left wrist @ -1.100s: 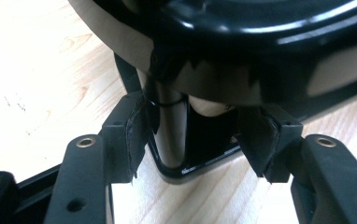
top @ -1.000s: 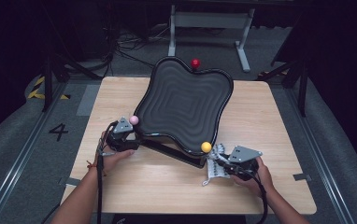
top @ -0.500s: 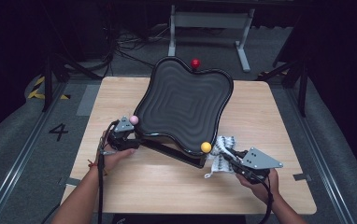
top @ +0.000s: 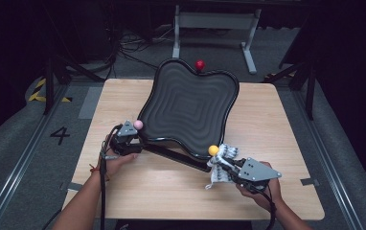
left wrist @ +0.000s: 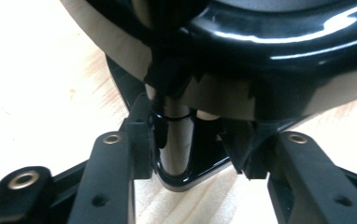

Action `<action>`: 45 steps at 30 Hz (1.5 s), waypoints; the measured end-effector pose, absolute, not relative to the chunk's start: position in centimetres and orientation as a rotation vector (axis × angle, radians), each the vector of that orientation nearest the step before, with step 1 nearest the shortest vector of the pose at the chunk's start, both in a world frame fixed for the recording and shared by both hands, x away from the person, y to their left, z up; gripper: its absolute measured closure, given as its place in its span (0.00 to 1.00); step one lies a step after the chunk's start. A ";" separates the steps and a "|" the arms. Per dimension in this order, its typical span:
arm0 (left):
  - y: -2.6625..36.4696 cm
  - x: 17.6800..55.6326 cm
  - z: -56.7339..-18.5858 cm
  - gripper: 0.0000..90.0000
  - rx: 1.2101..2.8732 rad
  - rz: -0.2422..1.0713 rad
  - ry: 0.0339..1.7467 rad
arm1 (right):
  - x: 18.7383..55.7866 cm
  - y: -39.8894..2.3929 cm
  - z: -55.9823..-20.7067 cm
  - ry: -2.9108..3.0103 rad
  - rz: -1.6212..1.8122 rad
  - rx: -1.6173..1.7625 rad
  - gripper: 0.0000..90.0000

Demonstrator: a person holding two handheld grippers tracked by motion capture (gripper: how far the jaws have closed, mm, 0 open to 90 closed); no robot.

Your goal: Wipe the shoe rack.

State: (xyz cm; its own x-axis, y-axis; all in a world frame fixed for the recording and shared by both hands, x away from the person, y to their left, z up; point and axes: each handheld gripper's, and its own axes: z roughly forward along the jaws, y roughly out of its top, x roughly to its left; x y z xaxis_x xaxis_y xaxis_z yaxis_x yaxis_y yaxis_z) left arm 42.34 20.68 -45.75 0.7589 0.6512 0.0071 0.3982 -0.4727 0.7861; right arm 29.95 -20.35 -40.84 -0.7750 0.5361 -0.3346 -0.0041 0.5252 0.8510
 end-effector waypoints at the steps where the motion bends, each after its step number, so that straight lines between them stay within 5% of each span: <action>1: 20.7 42.2 -45.8 0.66 2.132 0.399 0.769 | 29.9 -20.3 -41.0 2.199 1.211 0.430 0.89; 16: 19.5 40.4 -46.2 0.81 2.127 0.387 0.754 | 30.4 -19.8 -42.1 2.241 1.156 0.439 0.89; 21: 18.9 40.9 -46.7 0.64 2.158 0.397 0.756 | 30.2 -20.0 -41.8 2.226 1.155 0.449 0.90; 24: 18.9 41.2 -46.7 0.64 2.132 0.395 0.754 | 30.1 -20.0 -41.6 2.214 1.149 0.465 0.90; 29: 17.9 40.8 -46.4 0.81 2.135 0.440 0.723 | 30.2 -19.9 -41.3 2.190 1.146 0.487 0.90; 45: 16.7 39.4 -46.6 0.82 2.116 0.356 0.664 | 31.5 -16.8 -38.4 2.063 1.056 0.517 0.90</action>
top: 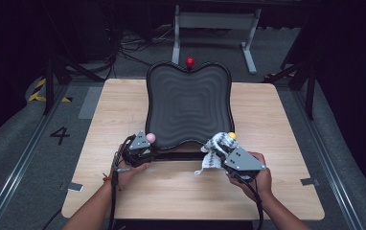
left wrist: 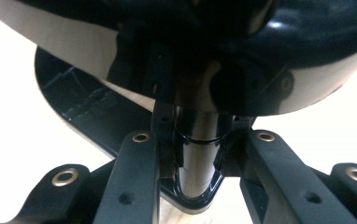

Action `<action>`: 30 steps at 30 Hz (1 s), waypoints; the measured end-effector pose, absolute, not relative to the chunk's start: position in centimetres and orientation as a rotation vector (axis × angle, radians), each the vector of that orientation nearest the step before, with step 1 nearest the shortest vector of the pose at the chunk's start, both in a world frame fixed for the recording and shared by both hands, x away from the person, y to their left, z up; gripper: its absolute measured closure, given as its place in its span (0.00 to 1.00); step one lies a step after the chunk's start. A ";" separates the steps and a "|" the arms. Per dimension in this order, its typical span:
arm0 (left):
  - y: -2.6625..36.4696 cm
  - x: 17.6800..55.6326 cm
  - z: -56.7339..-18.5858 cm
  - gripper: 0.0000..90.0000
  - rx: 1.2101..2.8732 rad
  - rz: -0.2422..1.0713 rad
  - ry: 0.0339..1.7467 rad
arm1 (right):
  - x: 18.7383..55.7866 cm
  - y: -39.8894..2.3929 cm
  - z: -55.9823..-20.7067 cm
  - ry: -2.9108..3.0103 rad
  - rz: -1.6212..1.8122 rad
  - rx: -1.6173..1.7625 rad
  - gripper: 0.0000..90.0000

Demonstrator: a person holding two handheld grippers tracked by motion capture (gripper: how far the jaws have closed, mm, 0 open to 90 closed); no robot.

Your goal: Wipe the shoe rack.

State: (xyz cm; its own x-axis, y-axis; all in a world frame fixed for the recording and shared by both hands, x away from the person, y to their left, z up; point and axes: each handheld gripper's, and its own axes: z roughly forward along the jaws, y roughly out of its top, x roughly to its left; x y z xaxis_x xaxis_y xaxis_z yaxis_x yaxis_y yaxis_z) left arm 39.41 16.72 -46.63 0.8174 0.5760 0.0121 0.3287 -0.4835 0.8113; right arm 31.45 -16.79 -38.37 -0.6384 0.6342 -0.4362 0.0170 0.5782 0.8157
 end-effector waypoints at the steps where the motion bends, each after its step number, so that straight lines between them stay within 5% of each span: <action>1: 16.6 39.3 -46.6 0.82 2.117 0.353 0.661 | 31.7 -16.6 -38.3 2.065 1.043 0.514 0.90; 30: 15.5 38.5 -47.0 0.82 2.100 0.289 0.575 | 34.5 -10.0 -38.7 2.180 1.061 0.390 0.89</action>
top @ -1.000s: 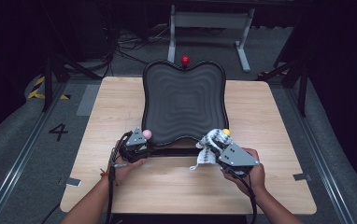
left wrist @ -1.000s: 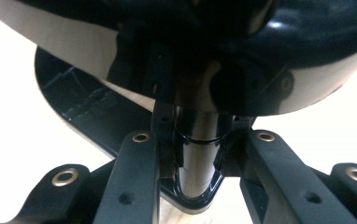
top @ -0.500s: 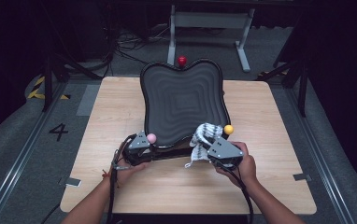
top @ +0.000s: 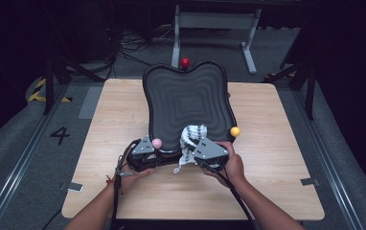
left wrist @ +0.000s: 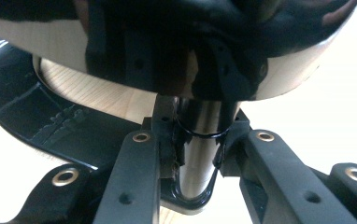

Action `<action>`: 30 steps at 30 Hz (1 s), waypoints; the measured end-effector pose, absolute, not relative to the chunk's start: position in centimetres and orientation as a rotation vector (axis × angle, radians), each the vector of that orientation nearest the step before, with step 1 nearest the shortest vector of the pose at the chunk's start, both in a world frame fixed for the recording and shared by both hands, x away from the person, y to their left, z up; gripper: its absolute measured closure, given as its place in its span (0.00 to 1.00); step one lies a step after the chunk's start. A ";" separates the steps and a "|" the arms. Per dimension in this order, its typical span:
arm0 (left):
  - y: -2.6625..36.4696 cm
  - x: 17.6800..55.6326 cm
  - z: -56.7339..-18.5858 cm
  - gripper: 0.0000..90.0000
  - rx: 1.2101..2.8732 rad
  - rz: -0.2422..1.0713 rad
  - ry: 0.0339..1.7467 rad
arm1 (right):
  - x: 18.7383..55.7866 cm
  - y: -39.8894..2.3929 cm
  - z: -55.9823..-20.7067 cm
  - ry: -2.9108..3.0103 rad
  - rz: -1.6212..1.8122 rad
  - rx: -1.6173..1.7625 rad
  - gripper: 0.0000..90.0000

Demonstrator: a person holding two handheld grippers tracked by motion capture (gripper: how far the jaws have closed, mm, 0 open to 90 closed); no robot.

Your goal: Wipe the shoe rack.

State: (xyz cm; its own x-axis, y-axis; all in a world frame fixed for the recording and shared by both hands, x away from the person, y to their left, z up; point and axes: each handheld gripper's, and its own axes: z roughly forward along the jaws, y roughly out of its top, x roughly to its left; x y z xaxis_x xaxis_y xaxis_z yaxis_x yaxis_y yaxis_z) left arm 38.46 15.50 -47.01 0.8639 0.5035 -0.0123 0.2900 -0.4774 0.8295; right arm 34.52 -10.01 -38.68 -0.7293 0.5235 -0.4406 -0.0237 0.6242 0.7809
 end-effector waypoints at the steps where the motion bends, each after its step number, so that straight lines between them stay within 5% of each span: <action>1: 15.5 38.4 -47.0 0.82 2.105 0.286 0.575 | 34.6 -10.0 -38.7 2.178 1.061 0.392 0.89; 30: 14.4 37.2 -46.9 0.82 2.131 0.237 0.511 | 37.3 -18.7 -38.3 2.144 0.746 0.655 0.92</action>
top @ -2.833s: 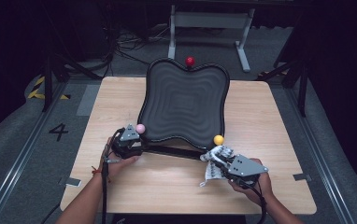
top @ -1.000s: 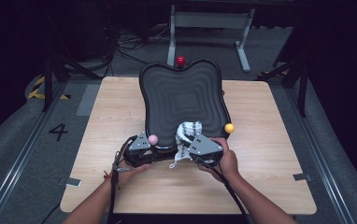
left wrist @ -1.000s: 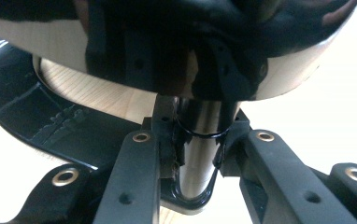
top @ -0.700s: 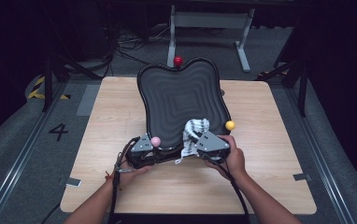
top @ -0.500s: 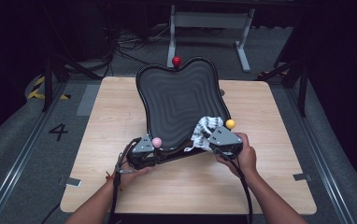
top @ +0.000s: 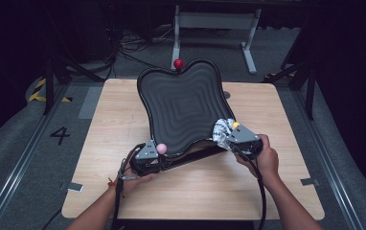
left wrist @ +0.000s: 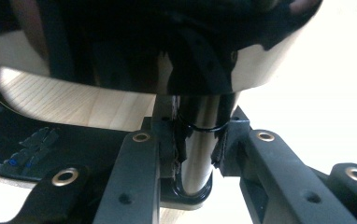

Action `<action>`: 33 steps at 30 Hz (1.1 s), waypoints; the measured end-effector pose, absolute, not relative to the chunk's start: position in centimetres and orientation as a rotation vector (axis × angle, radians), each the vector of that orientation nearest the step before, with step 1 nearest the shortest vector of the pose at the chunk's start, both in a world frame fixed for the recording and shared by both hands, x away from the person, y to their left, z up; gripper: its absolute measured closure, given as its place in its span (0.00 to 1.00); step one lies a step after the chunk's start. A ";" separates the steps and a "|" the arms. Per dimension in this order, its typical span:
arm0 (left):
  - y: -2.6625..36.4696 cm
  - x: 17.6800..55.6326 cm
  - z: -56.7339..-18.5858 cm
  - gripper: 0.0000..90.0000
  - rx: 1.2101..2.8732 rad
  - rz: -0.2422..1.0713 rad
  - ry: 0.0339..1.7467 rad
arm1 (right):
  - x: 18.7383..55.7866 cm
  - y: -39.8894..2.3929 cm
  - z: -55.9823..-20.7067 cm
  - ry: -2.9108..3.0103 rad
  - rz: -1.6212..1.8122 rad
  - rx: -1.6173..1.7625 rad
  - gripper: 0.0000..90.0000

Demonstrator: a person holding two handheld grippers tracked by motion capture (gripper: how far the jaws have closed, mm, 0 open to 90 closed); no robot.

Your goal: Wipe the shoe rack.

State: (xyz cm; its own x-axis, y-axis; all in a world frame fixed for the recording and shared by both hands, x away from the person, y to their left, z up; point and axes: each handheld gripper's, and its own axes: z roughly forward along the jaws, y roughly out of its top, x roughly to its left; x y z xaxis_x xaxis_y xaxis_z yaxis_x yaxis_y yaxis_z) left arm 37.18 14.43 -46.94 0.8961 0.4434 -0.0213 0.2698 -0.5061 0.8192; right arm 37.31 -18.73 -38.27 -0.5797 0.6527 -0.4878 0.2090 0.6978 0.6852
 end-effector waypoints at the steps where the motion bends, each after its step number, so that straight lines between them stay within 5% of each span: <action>1: 14.4 37.1 -47.0 0.82 2.125 0.237 0.521 | 37.3 -18.8 -38.2 2.146 0.742 0.659 0.92; 8: 14.8 36.5 -47.2 0.80 2.126 0.320 0.572 | 37.1 -19.5 -38.2 2.176 0.758 0.686 0.93; 21: 15.4 37.0 -47.8 0.82 2.134 0.268 0.579 | 37.2 -19.2 -38.0 2.183 0.805 0.691 0.92; 33: 15.4 37.1 -47.8 0.82 2.140 0.269 0.578 | 37.6 -14.7 -38.1 2.201 0.836 0.555 0.92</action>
